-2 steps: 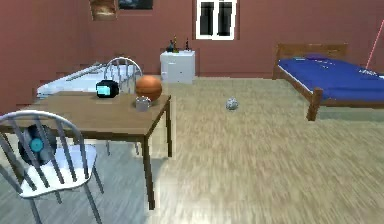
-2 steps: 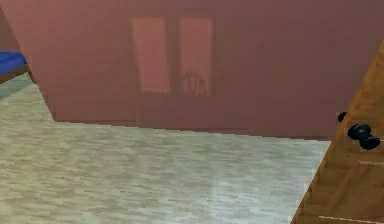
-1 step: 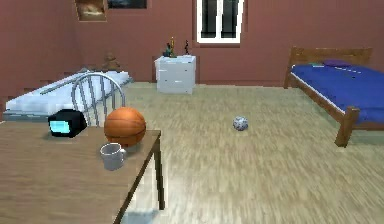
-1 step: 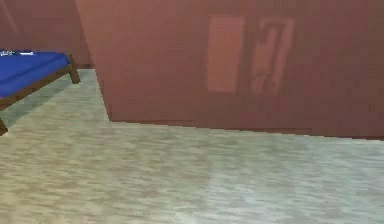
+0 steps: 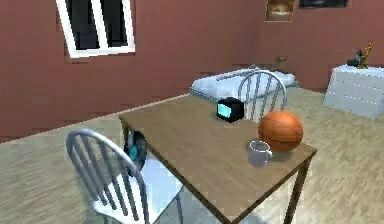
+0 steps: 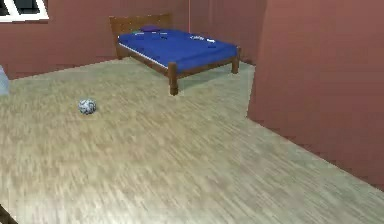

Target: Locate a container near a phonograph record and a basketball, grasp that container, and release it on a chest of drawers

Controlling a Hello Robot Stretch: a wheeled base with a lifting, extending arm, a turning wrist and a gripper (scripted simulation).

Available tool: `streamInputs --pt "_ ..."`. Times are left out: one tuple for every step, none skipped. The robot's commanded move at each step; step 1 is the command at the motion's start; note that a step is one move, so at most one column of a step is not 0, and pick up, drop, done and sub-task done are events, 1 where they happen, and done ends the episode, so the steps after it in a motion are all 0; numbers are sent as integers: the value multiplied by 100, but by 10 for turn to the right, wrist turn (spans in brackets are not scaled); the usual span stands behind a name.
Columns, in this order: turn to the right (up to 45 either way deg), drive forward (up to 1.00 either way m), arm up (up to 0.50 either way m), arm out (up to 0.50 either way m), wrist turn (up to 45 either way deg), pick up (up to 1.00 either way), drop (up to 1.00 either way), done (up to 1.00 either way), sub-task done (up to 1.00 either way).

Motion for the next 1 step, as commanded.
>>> streamInputs --pt "450 0 0 0 0 0 0 0 0"
